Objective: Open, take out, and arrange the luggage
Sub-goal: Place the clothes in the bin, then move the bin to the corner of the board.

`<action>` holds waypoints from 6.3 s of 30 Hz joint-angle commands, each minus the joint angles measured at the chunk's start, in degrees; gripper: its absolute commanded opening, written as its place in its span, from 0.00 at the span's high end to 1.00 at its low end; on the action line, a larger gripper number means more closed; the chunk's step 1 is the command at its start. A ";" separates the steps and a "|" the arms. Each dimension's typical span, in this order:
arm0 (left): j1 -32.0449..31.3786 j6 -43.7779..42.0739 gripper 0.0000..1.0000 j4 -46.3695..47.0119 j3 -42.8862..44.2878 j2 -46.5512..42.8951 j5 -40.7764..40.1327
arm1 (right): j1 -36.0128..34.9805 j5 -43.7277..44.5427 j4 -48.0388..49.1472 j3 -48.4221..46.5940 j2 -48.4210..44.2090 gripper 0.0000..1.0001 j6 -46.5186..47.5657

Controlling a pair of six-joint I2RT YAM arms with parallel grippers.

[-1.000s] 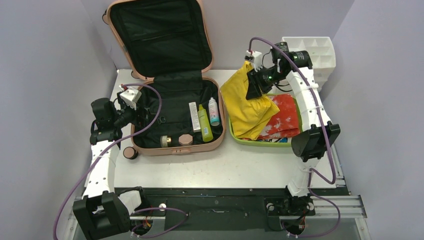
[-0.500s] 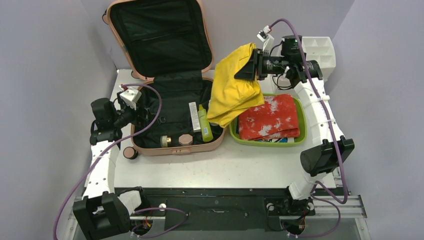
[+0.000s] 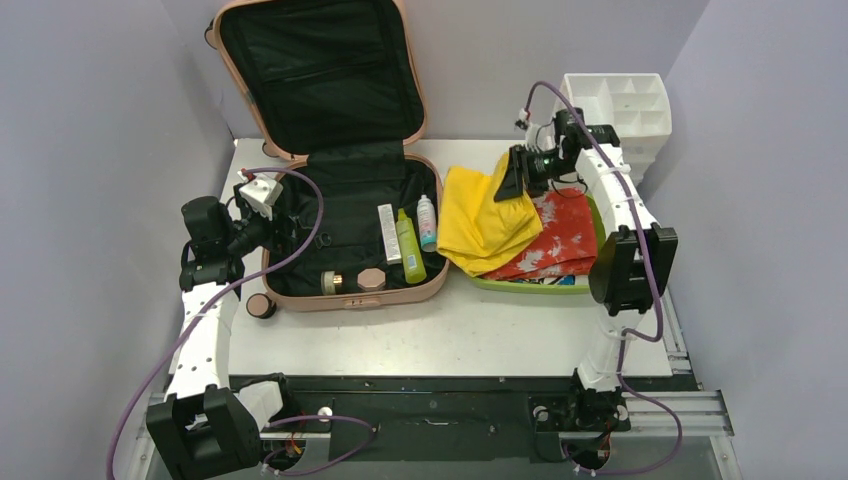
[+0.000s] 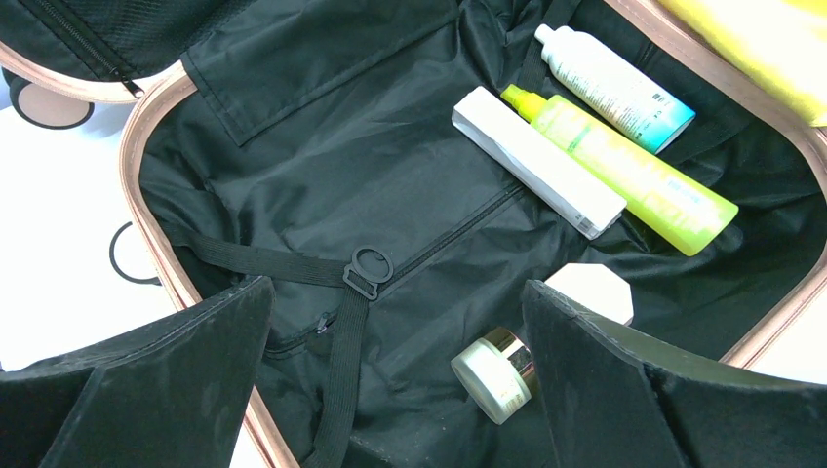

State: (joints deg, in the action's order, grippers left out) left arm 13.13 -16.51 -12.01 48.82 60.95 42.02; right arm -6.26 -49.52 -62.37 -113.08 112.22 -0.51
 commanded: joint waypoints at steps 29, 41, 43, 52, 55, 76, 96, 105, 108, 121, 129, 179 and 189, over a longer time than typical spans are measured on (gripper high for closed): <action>0.25 0.04 0.04 0.59 -0.13 -1.34 1.05 | 5.41 21.93 -5.38 9.68 -9.87 1.00 12.31; 0.25 0.17 0.04 0.43 -0.14 -1.58 1.13 | 7.82 24.89 -5.94 9.68 -9.80 1.00 13.95; 0.29 0.17 0.04 0.27 -0.07 -1.65 1.13 | 7.92 25.00 -6.70 9.20 -9.76 1.00 14.11; 0.26 0.08 0.04 0.17 0.05 -1.75 1.03 | 8.15 27.74 -9.91 7.28 -9.47 1.00 15.41; 0.27 0.08 0.04 0.19 0.05 -1.84 0.99 | 8.48 28.62 -9.87 7.25 -9.02 1.00 15.79; 0.26 0.21 0.04 -0.37 0.47 -2.03 1.20 | 9.38 46.44 2.12 10.80 -14.05 0.22 14.69; 0.15 0.26 0.04 0.12 0.22 -2.77 2.09 | -2.65 33.37 22.40 23.12 -20.70 0.75 10.41; 0.06 -0.21 0.04 0.06 -0.73 -3.39 1.86 | -3.84 31.32 23.10 12.28 4.53 0.84 2.75; 0.06 -0.46 0.04 0.03 -0.62 -3.26 1.67 | -4.28 31.55 19.51 10.74 9.04 0.85 2.67; 0.03 -1.44 0.04 -0.15 0.18 -2.14 1.82 | -5.52 34.37 14.15 14.01 -8.64 0.78 9.73; -1.28 -3.15 0.04 -1.76 -0.13 -2.65 -1.24 | -6.20 34.98 16.02 23.77 -29.80 0.51 17.43; -11.98 -10.66 0.04 -9.09 -5.13 -9.67 -5.91 | 1.41 26.06 7.34 63.52 -40.61 0.87 73.33; -12.12 -10.43 0.04 -8.73 -5.05 -9.56 -5.39 | 17.22 30.57 -5.71 67.00 -50.92 1.00 87.00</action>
State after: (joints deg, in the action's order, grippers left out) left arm 1.30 -27.46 -23.07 43.68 52.14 34.92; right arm 5.48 -24.10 -58.89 -47.24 66.78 81.73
